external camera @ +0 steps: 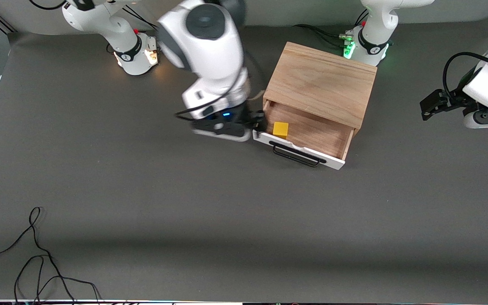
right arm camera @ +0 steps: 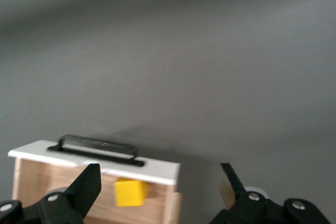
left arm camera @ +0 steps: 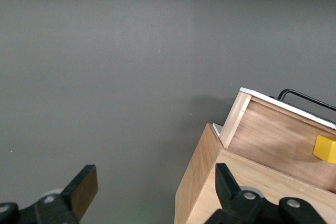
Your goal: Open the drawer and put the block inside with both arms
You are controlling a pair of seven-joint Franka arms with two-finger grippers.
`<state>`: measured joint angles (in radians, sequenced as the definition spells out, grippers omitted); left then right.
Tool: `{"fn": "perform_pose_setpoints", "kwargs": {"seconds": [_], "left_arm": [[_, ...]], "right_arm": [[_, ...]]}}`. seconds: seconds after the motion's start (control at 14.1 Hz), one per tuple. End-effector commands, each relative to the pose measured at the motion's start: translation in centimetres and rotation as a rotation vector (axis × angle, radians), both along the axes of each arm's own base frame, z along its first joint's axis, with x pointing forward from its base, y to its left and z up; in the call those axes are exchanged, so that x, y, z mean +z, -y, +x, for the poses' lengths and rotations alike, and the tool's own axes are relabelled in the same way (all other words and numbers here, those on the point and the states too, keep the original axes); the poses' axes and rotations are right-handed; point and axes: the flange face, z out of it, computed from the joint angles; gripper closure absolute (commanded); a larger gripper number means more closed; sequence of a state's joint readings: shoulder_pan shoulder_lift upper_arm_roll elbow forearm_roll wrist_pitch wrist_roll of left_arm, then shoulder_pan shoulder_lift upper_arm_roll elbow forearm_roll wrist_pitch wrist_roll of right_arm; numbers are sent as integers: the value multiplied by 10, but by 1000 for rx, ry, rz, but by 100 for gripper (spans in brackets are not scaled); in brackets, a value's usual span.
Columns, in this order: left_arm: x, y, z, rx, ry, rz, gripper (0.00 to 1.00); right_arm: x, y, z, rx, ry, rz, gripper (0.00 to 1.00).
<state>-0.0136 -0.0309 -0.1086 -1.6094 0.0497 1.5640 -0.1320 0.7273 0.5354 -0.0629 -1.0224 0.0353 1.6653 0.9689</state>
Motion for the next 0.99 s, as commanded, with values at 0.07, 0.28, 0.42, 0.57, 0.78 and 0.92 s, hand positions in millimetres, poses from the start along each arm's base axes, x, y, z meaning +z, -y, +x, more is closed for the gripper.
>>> {"fn": "perform_pose_setpoints", "kwargs": {"seconds": [0.07, 0.28, 0.42, 0.57, 0.78, 0.92], "left_arm": [[5, -2, 1, -7, -8, 8, 0], [5, 2, 2, -6, 0, 6, 0], [6, 2, 1, -6, 0, 6, 0], [6, 9, 1, -17, 8, 5, 0], [6, 16, 8, -29, 34, -8, 0], [5, 14, 8, -29, 26, -5, 0]], "right_arm": [[40, 113, 27, 14, -51, 6, 0], [59, 245, 53, 65, -68, 87, 0], [65, 326, 54, 119, -58, 115, 0], [67, 387, 41, 147, -53, 114, 0], [65, 433, 11, 136, -69, 51, 0], [58, 436, -14, 145, -86, -24, 0]]}}
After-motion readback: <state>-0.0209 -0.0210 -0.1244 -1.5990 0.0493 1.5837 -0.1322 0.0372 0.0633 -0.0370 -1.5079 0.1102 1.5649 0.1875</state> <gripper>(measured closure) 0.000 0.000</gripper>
